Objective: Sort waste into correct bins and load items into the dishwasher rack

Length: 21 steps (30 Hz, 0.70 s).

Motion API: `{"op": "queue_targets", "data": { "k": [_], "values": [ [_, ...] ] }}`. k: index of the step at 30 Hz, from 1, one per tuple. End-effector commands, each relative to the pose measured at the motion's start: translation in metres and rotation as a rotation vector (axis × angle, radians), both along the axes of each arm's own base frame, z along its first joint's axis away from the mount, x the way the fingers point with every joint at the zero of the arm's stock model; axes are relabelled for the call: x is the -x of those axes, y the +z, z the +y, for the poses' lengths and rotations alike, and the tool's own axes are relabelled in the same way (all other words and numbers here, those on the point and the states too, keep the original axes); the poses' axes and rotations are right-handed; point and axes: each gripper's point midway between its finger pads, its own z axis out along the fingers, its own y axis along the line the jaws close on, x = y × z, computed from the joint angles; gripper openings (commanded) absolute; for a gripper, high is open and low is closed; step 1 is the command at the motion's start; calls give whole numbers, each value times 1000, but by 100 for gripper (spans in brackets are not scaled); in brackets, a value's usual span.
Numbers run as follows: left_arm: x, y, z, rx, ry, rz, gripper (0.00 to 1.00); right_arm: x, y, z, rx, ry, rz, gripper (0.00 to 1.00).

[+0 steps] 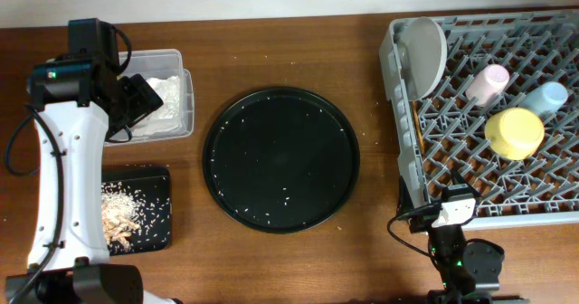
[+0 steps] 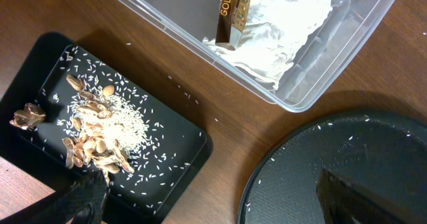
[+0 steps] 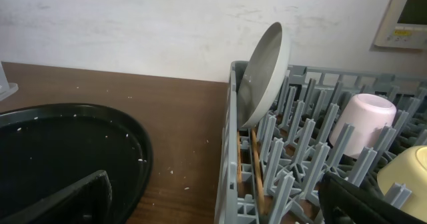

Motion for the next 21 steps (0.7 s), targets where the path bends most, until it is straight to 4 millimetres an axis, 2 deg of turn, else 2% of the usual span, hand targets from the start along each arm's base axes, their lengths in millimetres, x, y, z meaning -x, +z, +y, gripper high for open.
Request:
{"op": "queue_targets", "data": {
  "k": [1,15,17,19,21],
  "values": [
    [2,6,2,-8,4,-15,99,0,-3,-3,4,-15,3,98],
    [2,5,3,-13,0,-11,99,0,-3,-3,4,-15,3,98],
    [11,3,3,-27,-22,34,99,0,-3,-3,4,-15,3,98],
    [31,5,11,-83,-30,104,99,0,-3,-3,4,-15,3,98],
    [48,2,10,-81,-32,140,99,0,-3,-3,4,-15,3,98]
  ]
}}
